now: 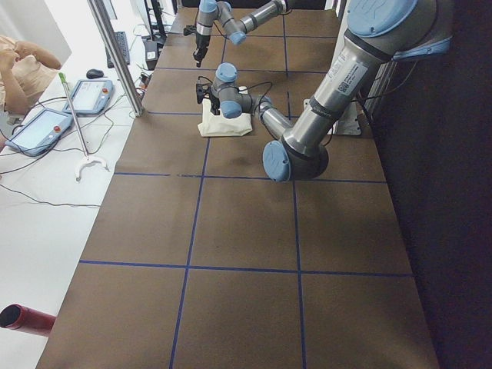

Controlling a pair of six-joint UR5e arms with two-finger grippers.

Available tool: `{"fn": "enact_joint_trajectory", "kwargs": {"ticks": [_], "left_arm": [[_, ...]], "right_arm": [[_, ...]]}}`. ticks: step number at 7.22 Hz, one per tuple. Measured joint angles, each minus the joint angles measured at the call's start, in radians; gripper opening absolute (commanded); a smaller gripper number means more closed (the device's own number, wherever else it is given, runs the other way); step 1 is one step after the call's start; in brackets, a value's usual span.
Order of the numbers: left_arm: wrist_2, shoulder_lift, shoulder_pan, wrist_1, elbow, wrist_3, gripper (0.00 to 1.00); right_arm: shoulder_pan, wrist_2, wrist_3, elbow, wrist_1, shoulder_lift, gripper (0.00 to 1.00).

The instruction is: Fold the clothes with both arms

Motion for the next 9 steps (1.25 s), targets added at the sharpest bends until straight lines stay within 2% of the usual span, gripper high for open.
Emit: {"fn": "enact_joint_trajectory", "kwargs": {"ticks": [2,6,9], "left_arm": [[-0.003,-0.042,0.013,0.004,0.043,0.025,0.00],[-0.008,-0.041,0.025,0.096,-0.002,0.025,0.00],[-0.004,-0.046,0.045,0.110,0.021,0.018,0.00]], "right_arm": [[-0.005,-0.004,-0.001,0.002,0.000,-0.001,0.00],[-0.010,-0.006,0.000,-0.001,0.001,-0.002,0.00],[-0.014,-0.008,0.007,0.000,0.001,-0.002,0.00]]}}
